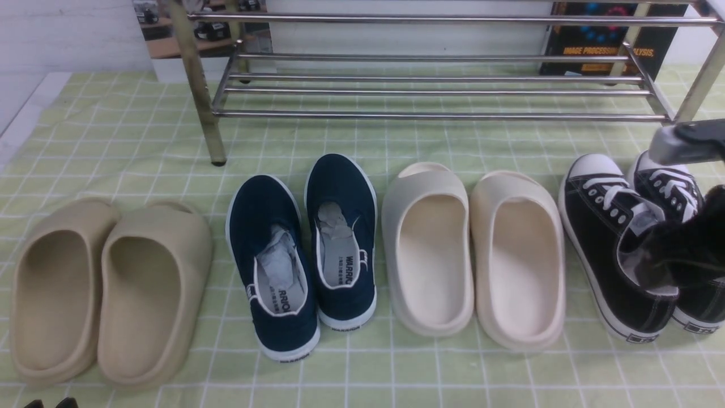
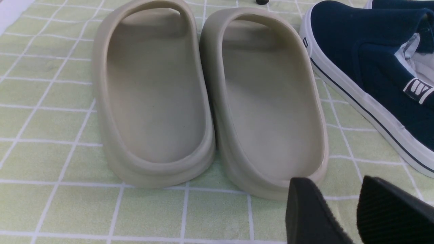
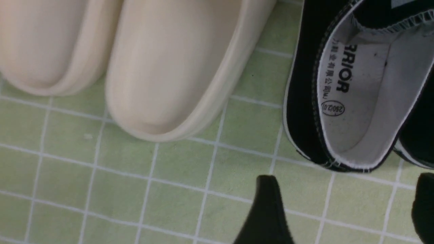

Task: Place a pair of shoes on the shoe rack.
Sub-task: Use the right arm to grab the shoe closest to it

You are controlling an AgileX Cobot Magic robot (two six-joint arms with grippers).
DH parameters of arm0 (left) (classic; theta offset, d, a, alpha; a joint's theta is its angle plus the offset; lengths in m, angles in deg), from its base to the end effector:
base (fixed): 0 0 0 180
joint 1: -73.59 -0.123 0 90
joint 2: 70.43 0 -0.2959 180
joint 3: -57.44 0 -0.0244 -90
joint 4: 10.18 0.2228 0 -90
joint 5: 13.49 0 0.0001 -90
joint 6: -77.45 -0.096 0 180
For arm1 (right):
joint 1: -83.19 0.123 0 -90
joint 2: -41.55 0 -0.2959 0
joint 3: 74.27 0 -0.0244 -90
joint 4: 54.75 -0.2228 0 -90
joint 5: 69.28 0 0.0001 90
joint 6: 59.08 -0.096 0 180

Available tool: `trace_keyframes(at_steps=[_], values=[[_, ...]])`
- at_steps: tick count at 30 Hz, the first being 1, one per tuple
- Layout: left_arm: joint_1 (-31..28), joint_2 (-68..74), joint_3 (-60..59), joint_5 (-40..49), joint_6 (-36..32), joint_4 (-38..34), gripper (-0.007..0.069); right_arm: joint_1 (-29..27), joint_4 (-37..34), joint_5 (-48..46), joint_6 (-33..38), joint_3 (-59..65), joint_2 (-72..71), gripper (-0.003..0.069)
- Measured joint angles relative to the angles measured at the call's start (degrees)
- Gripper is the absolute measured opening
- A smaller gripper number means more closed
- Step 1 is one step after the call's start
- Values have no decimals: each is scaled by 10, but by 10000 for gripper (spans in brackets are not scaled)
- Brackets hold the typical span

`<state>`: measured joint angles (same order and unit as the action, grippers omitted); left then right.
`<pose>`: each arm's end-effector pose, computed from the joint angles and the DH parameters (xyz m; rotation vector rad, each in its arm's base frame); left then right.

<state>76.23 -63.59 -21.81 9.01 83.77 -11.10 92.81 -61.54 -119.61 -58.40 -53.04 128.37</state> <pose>0.0177 -0.0014 0.1671 -0.0708 1.8957 -0.1224 0.2336 0.0485 0.2838 -0.1680 2.7629 0.1871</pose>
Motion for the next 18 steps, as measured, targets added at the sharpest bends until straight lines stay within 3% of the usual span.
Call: trace_keyframes(at_steps=[3, 8, 12, 15, 18], values=[[0, 0, 0, 0, 0, 0, 239, 20, 38, 25, -40, -14, 43, 555], [0, 0, 0, 0, 0, 0, 239, 38, 140, 101, -137, -26, 129, 461], [0, 0, 0, 0, 0, 0, 239, 39, 191, 130, -243, -29, 193, 284], [0, 0, 0, 0, 0, 0, 239, 42, 191, 133, -264, -34, 202, 137], [0, 0, 0, 0, 0, 0, 239, 43, 189, 134, -267, -35, 196, 49]])
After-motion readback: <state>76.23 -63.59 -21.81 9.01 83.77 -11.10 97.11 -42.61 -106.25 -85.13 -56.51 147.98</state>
